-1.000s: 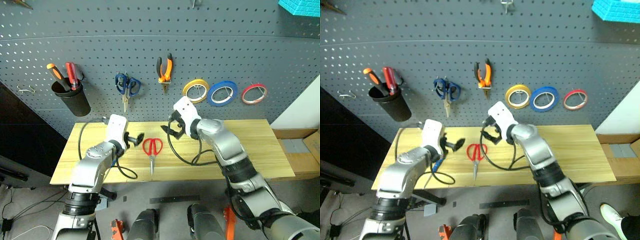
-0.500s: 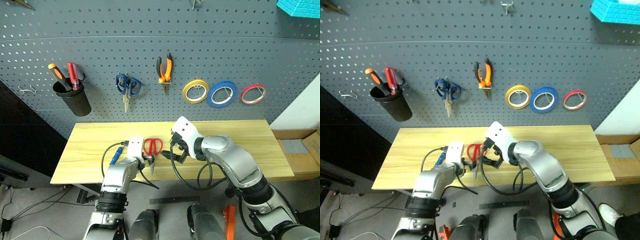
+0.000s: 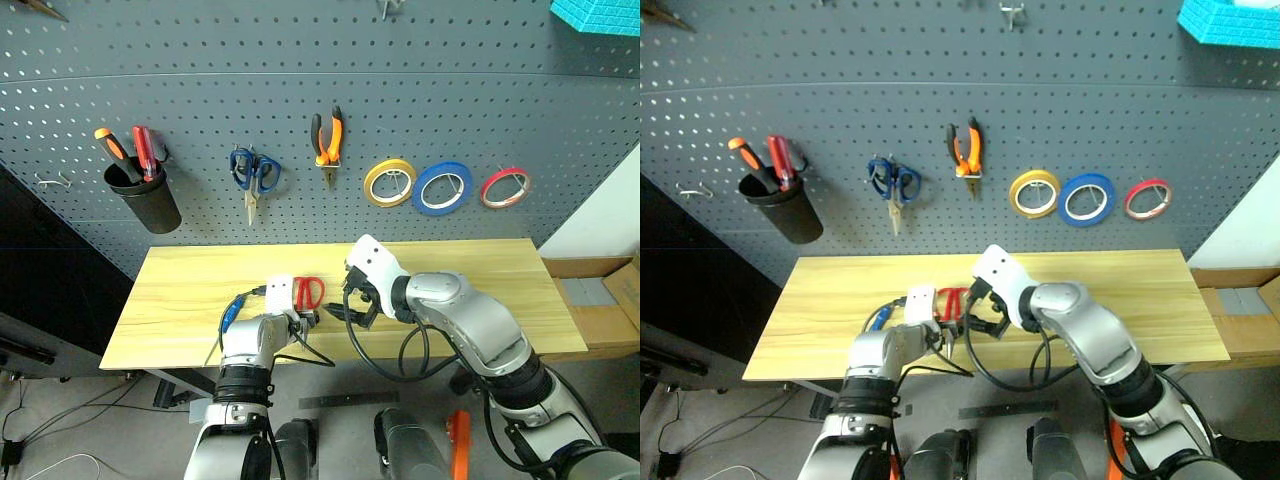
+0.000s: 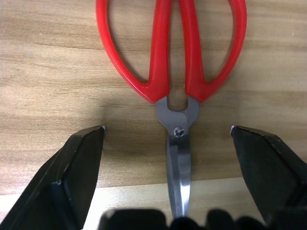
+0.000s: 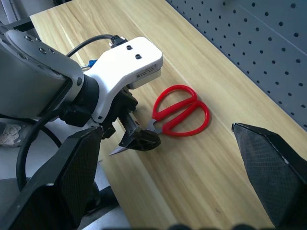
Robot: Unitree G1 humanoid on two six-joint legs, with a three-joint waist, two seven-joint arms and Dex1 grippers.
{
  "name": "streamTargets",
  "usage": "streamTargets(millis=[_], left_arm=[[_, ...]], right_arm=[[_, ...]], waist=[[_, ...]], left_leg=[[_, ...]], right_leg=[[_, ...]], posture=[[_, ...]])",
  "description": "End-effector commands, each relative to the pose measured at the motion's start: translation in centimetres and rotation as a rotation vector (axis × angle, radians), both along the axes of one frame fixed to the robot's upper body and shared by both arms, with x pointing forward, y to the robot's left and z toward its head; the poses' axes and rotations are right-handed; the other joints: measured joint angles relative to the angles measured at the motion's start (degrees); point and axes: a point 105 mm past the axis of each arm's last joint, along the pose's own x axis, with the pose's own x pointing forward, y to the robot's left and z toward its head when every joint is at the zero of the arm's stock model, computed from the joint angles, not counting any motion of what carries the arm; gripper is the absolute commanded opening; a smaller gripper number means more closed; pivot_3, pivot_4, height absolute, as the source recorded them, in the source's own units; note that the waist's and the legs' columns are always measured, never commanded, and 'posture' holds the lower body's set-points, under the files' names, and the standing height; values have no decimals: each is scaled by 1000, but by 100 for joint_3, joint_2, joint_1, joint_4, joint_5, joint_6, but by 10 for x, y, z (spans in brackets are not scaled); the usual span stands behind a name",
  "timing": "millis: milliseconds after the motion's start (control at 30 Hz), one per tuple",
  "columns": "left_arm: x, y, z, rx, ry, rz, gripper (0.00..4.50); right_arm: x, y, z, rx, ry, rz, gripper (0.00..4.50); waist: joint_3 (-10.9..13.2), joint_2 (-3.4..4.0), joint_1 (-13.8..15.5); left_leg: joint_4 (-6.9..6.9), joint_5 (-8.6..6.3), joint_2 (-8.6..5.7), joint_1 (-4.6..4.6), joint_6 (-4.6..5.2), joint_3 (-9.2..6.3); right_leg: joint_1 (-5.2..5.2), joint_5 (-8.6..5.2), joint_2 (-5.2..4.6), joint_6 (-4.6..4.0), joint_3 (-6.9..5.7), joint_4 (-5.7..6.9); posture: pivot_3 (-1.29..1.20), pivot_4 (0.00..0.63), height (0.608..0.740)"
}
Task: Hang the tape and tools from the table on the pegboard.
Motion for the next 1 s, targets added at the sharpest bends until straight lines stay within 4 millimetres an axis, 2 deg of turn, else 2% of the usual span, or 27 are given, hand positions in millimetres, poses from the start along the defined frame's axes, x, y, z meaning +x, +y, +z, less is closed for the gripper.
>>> streamTargets(millis=[33,233,333,567,733,867,1000], left_arm=[[3,-3,1,-31,-16,6,3258],[6,2,-5,-13,-55,-14,1150],[1,6,-16,-11,-58,-33,103],[-1,12,-11,-17,-141,-61,47],[2,27,21,65,-331,-114,47],[-7,43,49,111,-466,-117,47],[-19,51,57,126,-483,-101,47]], right_arm=[[-1,3,18,27,-56,16,4500],[-1,0,18,26,-48,0,4500],[0,-3,19,27,-49,-15,4500],[1,-8,22,31,-57,-45,4500],[-1,-14,31,45,-116,-44,4500],[-7,-20,38,65,-181,-10,4500],[-12,-22,35,70,-176,22,4500]], waist=[[0,0,-1],[0,0,-1],[0,0,-10],[0,0,-54],[2,-3,-130],[2,-4,-140],[3,-5,-142]], left_leg=[[0,0,0,0,0,0],[0,0,0,-1,0,1],[0,0,1,0,0,2],[-1,0,2,1,0,5],[-5,-1,5,-5,1,4],[-5,-2,7,-5,0,4],[-8,-4,6,-5,3,8]], right_leg=[[0,0,0,0,0,0],[0,0,0,0,1,-1],[0,0,0,0,1,-3],[1,0,-1,0,3,-4],[-5,-1,-1,0,3,-7],[-5,-1,-2,0,3,-9],[-3,-4,-4,2,4,-14]], posture=[[-101,170,740],[-123,177,740],[-126,178,740],[-138,180,740],[-144,183,740],[-139,183,740],[-132,181,740]])
